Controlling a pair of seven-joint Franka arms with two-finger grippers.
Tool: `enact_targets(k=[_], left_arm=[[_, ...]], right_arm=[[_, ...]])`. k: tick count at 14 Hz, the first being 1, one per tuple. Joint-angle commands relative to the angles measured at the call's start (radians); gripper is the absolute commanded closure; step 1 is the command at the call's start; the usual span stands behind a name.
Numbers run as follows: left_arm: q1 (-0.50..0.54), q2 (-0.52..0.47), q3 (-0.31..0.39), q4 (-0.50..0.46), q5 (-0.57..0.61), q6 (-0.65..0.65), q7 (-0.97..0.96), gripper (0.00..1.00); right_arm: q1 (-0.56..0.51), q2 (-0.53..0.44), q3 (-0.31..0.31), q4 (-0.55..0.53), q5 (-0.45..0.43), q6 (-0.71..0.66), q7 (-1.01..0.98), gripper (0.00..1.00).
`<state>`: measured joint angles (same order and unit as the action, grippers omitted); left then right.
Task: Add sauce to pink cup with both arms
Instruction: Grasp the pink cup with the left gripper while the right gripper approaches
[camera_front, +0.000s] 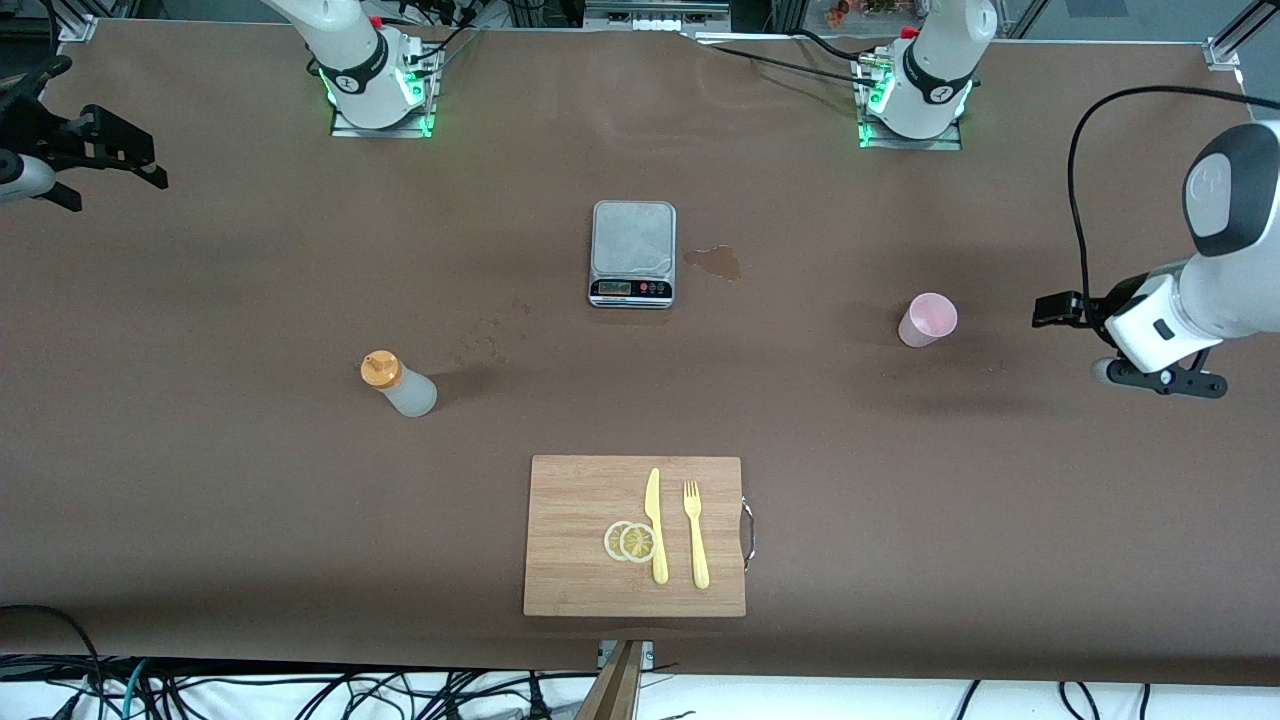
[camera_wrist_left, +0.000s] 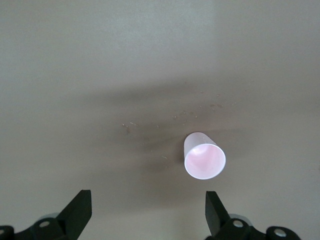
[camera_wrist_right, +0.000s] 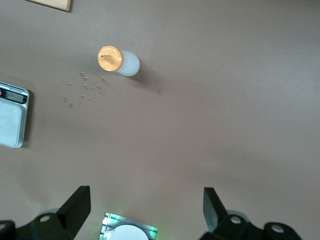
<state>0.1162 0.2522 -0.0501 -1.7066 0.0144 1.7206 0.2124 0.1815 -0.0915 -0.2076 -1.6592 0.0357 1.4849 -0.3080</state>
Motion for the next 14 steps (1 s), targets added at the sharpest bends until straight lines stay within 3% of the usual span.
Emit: enact_targets(k=[1, 3, 7, 11, 14], left_arm=[[0.016, 0.009, -0.004, -0.048, -0.005, 0.060, 0.047, 0.00], [0.019, -0.026, -0.007, -0.160, -0.005, 0.143, 0.048, 0.00], [0.016, -0.047, -0.024, -0.290, -0.008, 0.276, 0.088, 0.00], [0.014, -0.053, -0.052, -0.462, -0.022, 0.460, 0.090, 0.00], [0.013, -0.051, -0.068, -0.476, -0.021, 0.470, 0.094, 0.00]], right_arm=[[0.001, -0.008, 0.010, 0.001, 0.029, -0.014, -0.061, 0.00], [0.000, -0.004, 0.007, 0.001, 0.068, -0.009, -0.097, 0.00], [0.000, 0.025, 0.007, 0.003, 0.085, 0.038, -0.102, 0.00], [-0.010, 0.065, 0.004, 0.004, 0.162, 0.092, -0.180, 0.00], [-0.022, 0.107, -0.004, 0.003, 0.239, 0.124, -0.304, 0.00]])
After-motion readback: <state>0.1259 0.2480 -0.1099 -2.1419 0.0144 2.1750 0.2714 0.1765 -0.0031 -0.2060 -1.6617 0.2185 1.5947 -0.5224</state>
